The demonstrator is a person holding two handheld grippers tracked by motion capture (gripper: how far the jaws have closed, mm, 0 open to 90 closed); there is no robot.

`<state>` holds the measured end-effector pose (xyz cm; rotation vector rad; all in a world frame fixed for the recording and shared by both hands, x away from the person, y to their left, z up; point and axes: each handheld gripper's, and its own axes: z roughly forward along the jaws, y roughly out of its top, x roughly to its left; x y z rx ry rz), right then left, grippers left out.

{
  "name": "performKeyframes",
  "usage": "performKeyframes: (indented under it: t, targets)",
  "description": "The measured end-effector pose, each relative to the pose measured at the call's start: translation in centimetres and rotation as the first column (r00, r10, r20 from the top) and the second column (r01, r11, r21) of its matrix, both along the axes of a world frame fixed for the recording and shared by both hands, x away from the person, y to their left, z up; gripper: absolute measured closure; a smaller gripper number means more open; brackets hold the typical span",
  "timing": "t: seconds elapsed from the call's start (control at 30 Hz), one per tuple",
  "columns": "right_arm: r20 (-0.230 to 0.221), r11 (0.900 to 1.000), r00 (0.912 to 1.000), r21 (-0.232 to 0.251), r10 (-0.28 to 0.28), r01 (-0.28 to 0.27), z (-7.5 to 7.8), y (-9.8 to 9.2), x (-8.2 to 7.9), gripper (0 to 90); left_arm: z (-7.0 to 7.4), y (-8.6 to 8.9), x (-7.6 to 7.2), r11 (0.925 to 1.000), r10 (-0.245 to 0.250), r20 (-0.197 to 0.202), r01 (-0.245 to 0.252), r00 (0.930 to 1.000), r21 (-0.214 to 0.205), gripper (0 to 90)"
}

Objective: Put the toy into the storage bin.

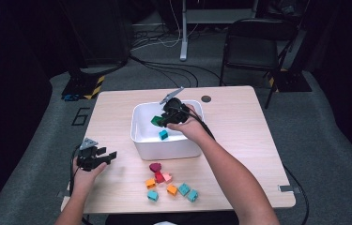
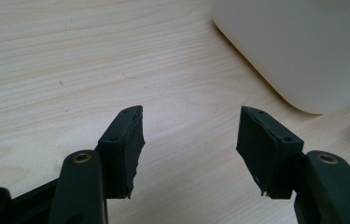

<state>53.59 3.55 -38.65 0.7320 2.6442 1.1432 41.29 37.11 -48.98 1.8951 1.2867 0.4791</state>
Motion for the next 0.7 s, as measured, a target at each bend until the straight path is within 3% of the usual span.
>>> performKeyframes:
  t: [0.13,0.3,0.7]
  targets:
    - [0.007,0.9998,0.9997,0.0,-0.022,0.022,0.2,-0.1,-0.1,54.1,0.0,0.0,0.0,1.0,0.001,0.003,-0.001,1.0,0.001,40.8]
    - [0.038,0.9986,0.9988,0.044,-0.031,0.029,1.3,-0.8,-0.7,52.6,0.0,0.0,0.0,1.0,0.002,0.004,-0.002,1.0,-0.002,40.8]
    - [0.1,0.9976,0.995,0.068,0.006,-0.013,4.1,-3.3,-3.6,52.8,0.0,0.0,0.0,1.0,0.004,0.003,-0.004,1.0,0.001,40.7]
